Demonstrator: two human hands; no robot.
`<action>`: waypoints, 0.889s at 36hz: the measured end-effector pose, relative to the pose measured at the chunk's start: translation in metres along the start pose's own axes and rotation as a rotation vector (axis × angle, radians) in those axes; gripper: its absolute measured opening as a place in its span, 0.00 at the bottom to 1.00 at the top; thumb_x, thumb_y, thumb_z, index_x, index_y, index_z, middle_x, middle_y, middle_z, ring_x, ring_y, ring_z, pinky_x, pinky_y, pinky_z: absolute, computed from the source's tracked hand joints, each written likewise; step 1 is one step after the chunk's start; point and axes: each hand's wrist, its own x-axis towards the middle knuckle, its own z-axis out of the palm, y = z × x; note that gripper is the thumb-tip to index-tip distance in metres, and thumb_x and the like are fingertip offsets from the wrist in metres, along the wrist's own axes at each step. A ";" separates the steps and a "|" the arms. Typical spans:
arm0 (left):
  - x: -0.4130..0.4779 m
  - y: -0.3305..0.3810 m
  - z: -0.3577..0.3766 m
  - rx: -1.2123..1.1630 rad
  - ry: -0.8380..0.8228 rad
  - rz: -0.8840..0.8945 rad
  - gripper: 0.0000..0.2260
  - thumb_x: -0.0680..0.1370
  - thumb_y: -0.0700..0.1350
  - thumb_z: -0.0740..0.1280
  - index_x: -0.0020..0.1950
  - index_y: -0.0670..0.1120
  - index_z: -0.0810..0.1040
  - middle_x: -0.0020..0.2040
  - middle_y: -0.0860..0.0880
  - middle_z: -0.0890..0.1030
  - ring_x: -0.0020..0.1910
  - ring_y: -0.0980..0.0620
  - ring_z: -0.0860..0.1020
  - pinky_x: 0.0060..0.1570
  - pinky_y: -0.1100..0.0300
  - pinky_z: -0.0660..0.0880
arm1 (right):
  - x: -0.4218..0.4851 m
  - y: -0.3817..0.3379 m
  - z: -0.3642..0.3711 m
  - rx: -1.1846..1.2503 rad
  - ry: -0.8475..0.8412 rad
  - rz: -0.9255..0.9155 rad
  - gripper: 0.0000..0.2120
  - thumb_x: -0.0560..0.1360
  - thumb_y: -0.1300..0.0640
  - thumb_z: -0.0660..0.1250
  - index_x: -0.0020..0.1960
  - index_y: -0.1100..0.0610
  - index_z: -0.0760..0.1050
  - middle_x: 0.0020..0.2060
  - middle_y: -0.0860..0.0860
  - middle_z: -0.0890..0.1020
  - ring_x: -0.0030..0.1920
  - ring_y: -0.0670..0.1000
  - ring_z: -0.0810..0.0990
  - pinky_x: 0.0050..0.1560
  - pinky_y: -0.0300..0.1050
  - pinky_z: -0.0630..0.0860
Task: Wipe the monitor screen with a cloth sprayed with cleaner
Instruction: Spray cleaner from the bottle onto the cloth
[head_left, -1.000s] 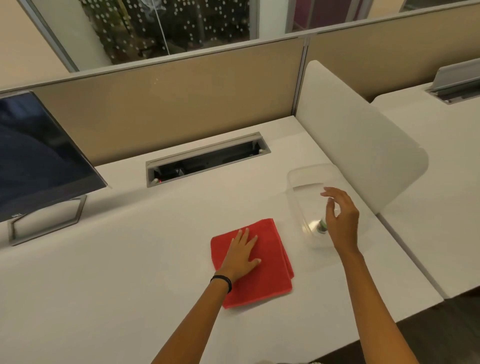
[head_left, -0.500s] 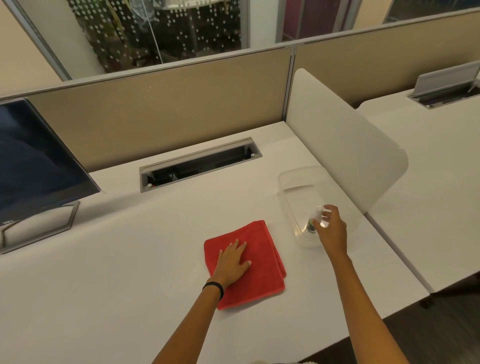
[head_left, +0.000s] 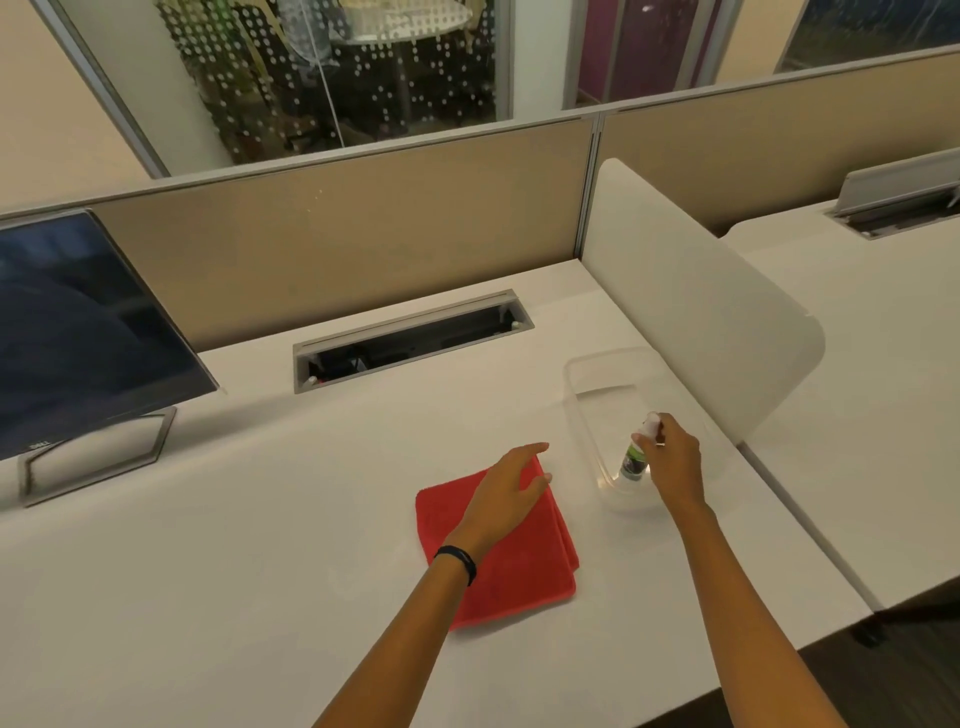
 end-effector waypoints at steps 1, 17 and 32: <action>0.002 0.006 0.001 -0.015 0.003 0.013 0.18 0.79 0.50 0.61 0.69 0.54 0.67 0.69 0.54 0.69 0.67 0.56 0.68 0.65 0.60 0.66 | 0.000 -0.002 -0.001 0.008 -0.002 -0.007 0.09 0.75 0.62 0.67 0.52 0.64 0.73 0.45 0.58 0.79 0.48 0.60 0.79 0.47 0.46 0.75; 0.039 0.080 0.005 -0.012 0.125 0.317 0.15 0.77 0.50 0.65 0.63 0.51 0.74 0.56 0.51 0.79 0.51 0.57 0.75 0.55 0.67 0.68 | -0.040 -0.068 -0.016 0.054 -0.126 -0.347 0.23 0.73 0.55 0.69 0.64 0.57 0.66 0.56 0.54 0.81 0.63 0.56 0.74 0.64 0.50 0.69; 0.016 0.077 -0.012 -0.119 0.212 0.446 0.07 0.76 0.43 0.67 0.52 0.46 0.81 0.47 0.53 0.81 0.46 0.61 0.77 0.51 0.67 0.74 | -0.082 -0.076 0.008 0.322 -0.205 -0.329 0.13 0.76 0.58 0.65 0.56 0.44 0.71 0.45 0.43 0.81 0.47 0.44 0.81 0.49 0.36 0.79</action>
